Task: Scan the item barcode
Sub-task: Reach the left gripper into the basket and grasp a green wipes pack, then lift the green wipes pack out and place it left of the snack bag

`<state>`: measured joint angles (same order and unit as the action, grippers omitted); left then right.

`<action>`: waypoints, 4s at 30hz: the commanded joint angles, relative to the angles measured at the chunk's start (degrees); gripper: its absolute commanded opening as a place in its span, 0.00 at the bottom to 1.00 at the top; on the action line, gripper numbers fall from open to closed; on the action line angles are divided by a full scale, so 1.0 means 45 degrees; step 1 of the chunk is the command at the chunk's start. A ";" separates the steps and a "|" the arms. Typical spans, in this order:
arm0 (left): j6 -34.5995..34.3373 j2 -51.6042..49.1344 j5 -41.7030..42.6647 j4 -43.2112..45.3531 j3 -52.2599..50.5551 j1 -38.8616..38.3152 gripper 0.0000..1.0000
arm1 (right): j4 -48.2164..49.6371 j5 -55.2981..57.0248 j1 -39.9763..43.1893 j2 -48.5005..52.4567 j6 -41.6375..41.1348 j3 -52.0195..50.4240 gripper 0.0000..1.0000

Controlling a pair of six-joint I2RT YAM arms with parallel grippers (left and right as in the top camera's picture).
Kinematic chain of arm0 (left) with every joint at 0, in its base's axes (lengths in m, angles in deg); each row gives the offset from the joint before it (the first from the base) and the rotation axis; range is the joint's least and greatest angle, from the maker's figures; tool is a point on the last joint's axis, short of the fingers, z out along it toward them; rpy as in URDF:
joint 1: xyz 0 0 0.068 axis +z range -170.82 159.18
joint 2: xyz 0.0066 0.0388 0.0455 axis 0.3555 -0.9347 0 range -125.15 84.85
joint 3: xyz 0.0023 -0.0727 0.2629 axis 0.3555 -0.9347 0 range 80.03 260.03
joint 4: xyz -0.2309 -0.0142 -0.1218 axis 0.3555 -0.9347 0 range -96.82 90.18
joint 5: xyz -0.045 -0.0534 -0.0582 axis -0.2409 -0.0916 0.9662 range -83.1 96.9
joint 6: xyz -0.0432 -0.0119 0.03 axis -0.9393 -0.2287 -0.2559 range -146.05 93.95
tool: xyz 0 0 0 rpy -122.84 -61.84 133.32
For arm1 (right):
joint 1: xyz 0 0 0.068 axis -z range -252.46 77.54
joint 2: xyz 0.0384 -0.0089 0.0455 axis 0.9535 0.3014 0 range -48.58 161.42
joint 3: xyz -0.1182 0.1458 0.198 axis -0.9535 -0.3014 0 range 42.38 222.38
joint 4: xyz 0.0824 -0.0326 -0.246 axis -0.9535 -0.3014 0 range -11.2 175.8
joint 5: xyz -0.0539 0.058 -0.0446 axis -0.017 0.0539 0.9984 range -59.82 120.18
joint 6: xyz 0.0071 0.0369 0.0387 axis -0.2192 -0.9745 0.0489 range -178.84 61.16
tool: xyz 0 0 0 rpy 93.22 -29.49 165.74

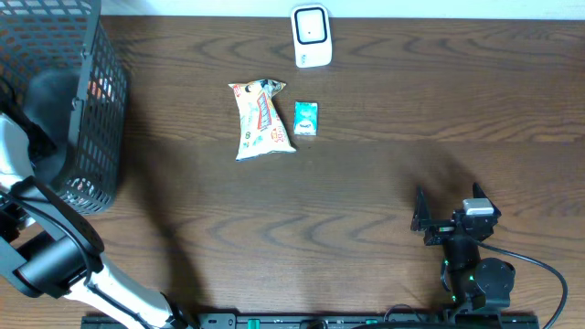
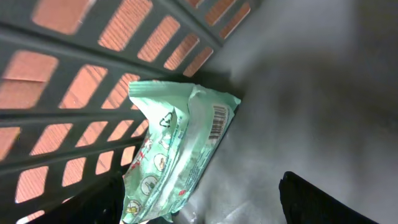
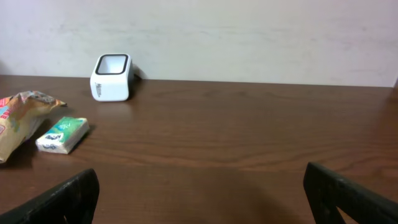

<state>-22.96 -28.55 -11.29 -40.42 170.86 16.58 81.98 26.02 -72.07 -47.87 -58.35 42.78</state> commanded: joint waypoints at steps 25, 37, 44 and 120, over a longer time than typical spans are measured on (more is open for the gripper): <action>0.0641 -0.0520 0.0962 0.0529 -0.0491 0.1209 0.76 | -0.0053 0.0044 -0.0097 -0.0073 -0.0005 -0.0019 0.99; 0.1404 -0.0520 0.1166 0.1243 -0.1093 0.1229 0.75 | -0.0053 0.0044 -0.0097 -0.0073 -0.0005 -0.0019 0.99; 0.1404 -0.0520 0.1627 0.1389 -0.1229 0.1462 0.70 | -0.0053 0.0044 -0.0097 -0.0073 -0.0005 -0.0019 0.99; -0.2322 0.0024 0.7587 0.3701 -0.1802 -0.8675 0.08 | -0.0053 0.0044 -0.0097 -0.0073 -0.0005 -0.0019 0.99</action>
<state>-34.52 -25.03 24.79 -23.63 161.90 -21.62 81.98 26.02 -72.07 -47.87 -58.35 42.78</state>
